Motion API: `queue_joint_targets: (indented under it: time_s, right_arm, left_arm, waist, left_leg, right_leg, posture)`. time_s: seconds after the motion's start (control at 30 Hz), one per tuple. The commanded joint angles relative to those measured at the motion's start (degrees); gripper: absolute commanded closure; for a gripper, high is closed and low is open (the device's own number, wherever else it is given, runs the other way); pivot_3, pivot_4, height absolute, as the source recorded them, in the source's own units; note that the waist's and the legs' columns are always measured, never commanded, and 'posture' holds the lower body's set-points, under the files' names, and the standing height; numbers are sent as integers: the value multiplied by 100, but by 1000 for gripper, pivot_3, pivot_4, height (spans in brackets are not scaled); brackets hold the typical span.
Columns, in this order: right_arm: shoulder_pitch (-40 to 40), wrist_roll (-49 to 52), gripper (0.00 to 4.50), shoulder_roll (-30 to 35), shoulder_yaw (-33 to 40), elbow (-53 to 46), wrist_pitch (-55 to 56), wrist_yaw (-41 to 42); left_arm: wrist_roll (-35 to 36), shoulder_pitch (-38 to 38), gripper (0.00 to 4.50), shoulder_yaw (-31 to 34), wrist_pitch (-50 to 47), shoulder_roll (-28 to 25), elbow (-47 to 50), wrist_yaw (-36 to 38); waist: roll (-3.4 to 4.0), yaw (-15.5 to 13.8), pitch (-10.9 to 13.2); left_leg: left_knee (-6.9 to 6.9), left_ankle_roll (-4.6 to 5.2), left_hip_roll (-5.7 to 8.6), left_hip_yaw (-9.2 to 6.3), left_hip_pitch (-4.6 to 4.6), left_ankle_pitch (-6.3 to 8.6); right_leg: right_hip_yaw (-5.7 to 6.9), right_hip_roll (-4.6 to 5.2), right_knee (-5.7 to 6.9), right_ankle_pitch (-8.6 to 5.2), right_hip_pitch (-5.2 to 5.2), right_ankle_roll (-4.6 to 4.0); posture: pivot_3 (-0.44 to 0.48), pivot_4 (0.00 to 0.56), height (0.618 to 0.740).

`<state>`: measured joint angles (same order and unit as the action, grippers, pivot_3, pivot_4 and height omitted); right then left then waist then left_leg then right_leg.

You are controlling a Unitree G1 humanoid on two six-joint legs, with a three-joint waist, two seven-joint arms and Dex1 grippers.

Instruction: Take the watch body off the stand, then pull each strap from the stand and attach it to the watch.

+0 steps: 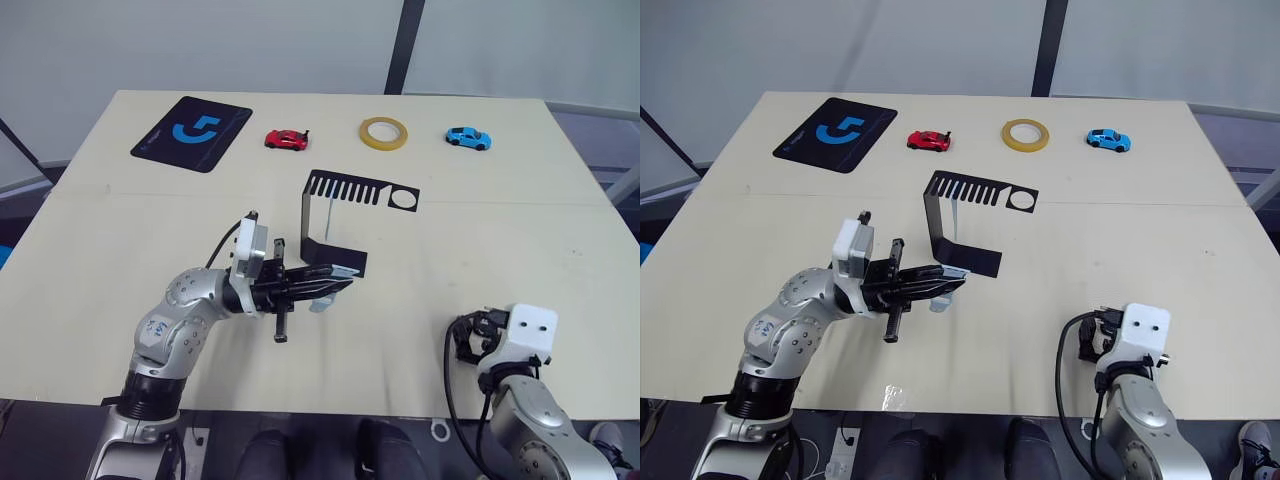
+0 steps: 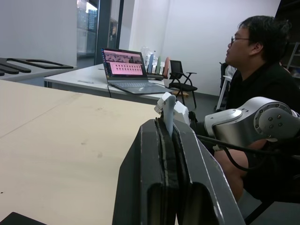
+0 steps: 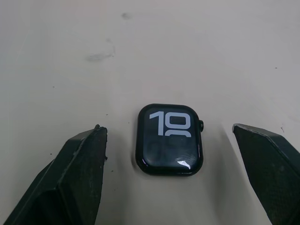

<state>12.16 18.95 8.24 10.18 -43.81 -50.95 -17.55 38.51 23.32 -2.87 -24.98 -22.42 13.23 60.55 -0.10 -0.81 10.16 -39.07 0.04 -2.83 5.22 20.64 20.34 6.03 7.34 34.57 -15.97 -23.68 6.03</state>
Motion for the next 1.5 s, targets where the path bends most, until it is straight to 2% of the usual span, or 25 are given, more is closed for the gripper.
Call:
queue_joint_targets:
  time_s: [0.03,0.33,0.43,0.57,0.6,1.23,1.43,1.5]
  right_arm:
    - [-53,-203,18,-122,-65,89,116,44]
    - [-163,-380,18,-337,-38,267,190,167]
    - [-143,-438,861,-404,-81,278,196,203]
    - [-64,-496,2819,-468,-136,263,181,264]
    - [-64,-512,2967,-480,-130,264,181,277]
    - [-285,-418,2967,-183,380,406,-26,884]
    - [-142,-436,44,40,399,193,-39,1207]
    - [-41,-481,44,123,449,125,30,1269]
  left_arm:
    - [121,56,4500,11,2,24,276,-41]
    - [124,54,4500,8,-32,0,291,-62]
    - [124,83,4500,20,-45,3,271,-67]
    - [119,110,4500,28,-47,8,244,-76]
    - [117,114,4500,27,-46,9,238,-78]
    - [78,269,4500,48,2,7,4,-5]
    - [117,245,4500,78,-35,-15,36,-12]
    - [131,227,4500,87,-49,-30,50,-4]
  waist:
    - [0,32,0]
    - [0,101,0]
    - [0,100,0]
    - [-2,86,-1]
    - [-2,88,-1]
    - [-3,91,-1]
    - [-3,93,-1]
    - [-3,101,-1]
  left_leg:
    - [0,0,0,0,0,0]
    - [0,0,-2,-2,-2,0]
    - [0,0,-2,-2,-2,0]
    - [1,0,0,-3,0,0]
    - [1,0,0,-4,0,0]
    - [1,1,1,-5,-1,1]
    - [1,1,0,-5,0,1]
    - [5,1,-1,-4,-2,1]
  right_leg:
    - [0,0,0,0,0,0]
    - [-1,1,4,0,0,0]
    - [-1,1,4,0,0,0]
    - [0,3,0,0,1,0]
    - [0,4,-2,0,2,0]
    - [-1,4,-3,1,2,1]
    - [-1,4,-3,1,2,1]
    - [0,2,-2,1,0,1]
  posture:
    - [0,150,737]
    - [0,150,737]
    - [0,150,737]
    - [0,150,737]
    - [0,150,737]
    - [0,150,737]
    - [0,150,737]
    - [0,150,737]
